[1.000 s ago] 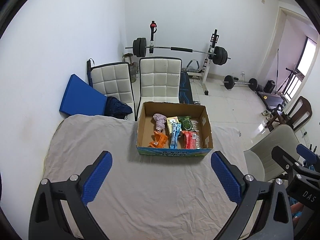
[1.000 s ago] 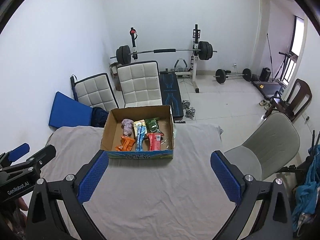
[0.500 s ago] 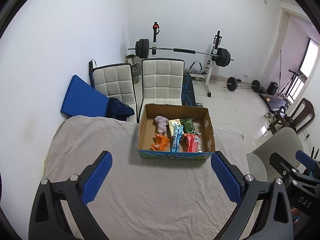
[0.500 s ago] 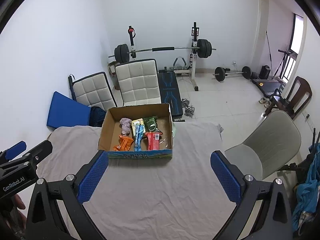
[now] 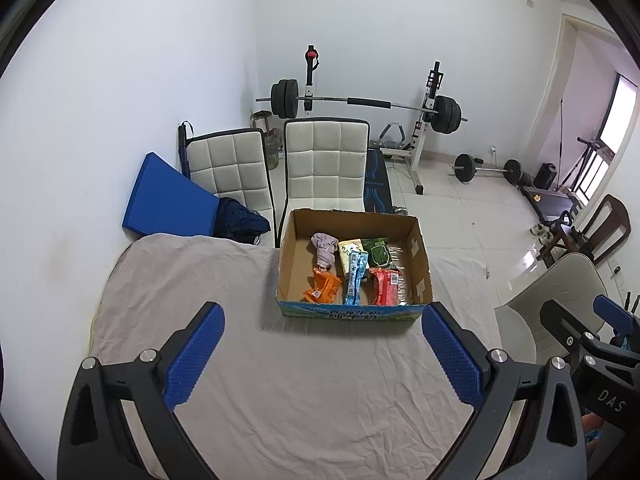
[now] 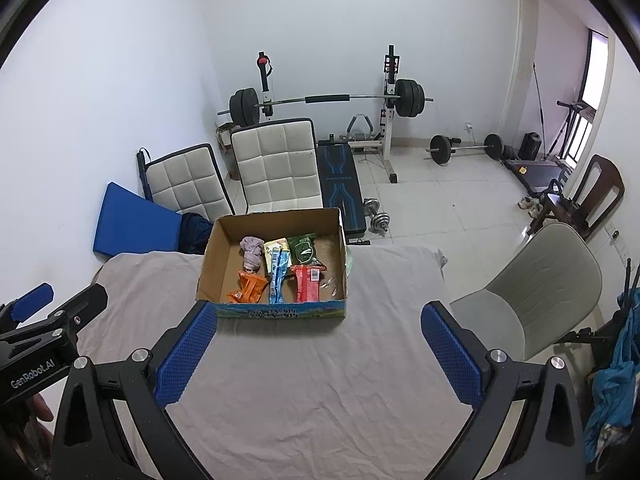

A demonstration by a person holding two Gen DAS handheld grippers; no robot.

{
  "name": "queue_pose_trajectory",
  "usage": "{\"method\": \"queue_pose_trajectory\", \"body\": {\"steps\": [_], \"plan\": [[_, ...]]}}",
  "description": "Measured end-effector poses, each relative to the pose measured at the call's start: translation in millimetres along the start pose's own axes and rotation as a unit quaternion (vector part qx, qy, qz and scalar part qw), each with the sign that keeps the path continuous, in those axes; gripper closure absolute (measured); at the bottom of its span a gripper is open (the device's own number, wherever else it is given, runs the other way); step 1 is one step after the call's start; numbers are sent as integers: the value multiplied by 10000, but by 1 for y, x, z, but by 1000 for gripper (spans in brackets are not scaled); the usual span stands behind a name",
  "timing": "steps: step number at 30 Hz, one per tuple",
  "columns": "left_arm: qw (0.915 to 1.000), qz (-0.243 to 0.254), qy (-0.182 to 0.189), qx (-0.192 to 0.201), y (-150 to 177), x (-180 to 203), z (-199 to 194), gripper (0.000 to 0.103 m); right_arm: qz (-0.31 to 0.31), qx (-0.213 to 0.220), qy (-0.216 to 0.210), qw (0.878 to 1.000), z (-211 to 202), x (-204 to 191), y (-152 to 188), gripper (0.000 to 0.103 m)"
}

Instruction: Organize soft objects

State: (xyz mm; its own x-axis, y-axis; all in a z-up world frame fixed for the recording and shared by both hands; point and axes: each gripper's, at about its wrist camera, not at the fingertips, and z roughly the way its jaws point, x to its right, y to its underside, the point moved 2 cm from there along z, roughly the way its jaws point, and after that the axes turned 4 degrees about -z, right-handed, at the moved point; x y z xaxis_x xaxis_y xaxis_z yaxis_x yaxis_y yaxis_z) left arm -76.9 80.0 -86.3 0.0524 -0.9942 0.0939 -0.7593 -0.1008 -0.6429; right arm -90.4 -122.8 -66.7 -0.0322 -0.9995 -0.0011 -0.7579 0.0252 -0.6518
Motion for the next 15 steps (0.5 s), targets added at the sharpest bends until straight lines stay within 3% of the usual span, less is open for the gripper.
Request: {"method": "queue_pose_trajectory", "body": {"steps": [15], "plan": [[10000,26,8,8,-3,-1,-2,2,-54,71,50,9999,1,-3,-2,0]]}}
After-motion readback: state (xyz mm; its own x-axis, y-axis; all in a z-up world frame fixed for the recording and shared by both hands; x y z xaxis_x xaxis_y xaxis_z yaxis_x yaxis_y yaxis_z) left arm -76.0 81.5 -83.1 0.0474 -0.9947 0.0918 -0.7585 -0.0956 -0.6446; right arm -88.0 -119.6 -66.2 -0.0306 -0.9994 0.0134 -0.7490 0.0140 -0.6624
